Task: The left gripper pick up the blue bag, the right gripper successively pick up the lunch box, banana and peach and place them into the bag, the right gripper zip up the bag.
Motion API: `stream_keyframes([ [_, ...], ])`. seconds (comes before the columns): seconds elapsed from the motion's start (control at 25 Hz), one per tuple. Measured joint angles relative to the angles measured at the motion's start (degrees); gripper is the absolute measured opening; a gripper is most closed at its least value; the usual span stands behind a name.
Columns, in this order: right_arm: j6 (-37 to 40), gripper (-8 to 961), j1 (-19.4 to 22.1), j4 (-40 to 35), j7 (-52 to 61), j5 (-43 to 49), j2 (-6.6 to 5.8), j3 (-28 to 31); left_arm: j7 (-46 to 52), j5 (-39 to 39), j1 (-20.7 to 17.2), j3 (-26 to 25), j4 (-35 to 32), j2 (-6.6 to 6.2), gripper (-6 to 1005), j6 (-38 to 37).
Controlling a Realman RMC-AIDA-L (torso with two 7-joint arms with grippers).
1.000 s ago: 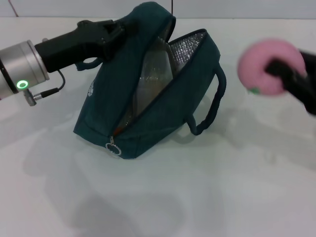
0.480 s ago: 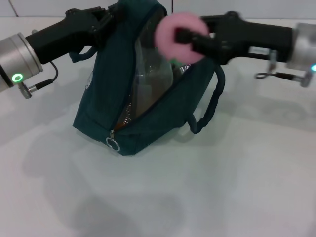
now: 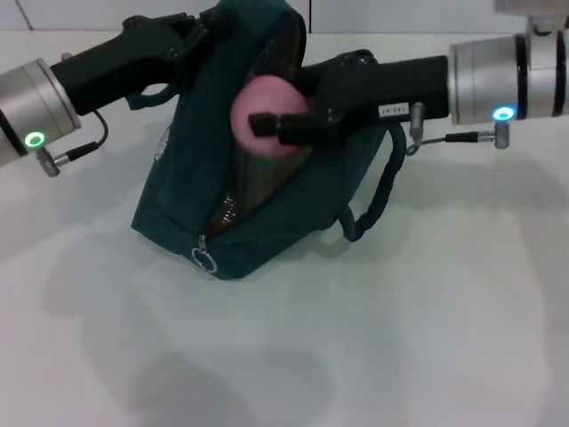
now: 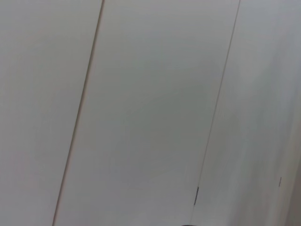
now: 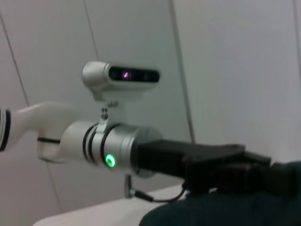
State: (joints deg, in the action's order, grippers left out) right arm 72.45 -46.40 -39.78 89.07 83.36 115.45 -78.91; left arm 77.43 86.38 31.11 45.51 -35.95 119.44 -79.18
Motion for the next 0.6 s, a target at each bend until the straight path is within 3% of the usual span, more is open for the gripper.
stream_keyframes([
  [0.24,0.9,601,2.4,-2.7,-0.2,0.3,0.12,-0.5,0.0,0.1,0.1,0.0,0.0,-0.06,41,0.0],
  [0.6,6.8,623,13.2,-14.7,-0.9,-0.3,-0.11,0.5,0.0,0.2,0.3,-0.1,0.0,-0.12,42,0.4],
])
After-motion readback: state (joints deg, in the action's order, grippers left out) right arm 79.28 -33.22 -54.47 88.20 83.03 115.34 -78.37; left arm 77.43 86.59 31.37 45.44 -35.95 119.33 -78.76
